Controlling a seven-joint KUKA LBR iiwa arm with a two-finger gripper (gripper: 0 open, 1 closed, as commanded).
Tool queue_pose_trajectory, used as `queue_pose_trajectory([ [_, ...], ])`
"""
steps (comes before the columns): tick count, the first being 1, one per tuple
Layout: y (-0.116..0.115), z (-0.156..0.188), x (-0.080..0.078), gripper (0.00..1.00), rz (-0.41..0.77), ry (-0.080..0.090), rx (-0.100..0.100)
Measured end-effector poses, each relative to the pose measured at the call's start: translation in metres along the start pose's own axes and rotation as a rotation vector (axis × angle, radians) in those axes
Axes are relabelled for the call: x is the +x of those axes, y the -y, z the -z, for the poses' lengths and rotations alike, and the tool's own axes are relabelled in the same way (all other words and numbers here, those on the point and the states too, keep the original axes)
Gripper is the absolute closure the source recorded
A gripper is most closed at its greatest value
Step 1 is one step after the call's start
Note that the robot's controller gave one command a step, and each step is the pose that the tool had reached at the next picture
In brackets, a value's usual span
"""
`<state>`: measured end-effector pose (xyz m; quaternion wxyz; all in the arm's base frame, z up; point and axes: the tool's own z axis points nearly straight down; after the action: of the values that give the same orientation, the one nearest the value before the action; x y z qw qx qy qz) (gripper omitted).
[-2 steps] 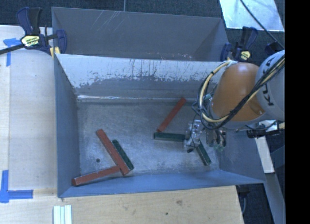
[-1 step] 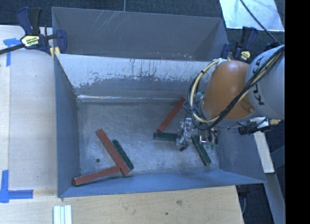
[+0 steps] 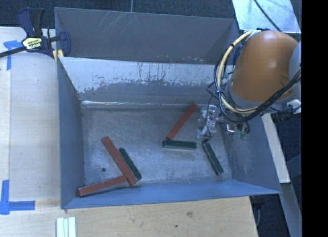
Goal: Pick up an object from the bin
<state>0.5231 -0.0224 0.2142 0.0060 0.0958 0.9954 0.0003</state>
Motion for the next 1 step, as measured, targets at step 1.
queue_pose_trajectory([
  [1,0.0007,-0.0049,0.0013,0.0,-0.003,-0.009,0.002],
])
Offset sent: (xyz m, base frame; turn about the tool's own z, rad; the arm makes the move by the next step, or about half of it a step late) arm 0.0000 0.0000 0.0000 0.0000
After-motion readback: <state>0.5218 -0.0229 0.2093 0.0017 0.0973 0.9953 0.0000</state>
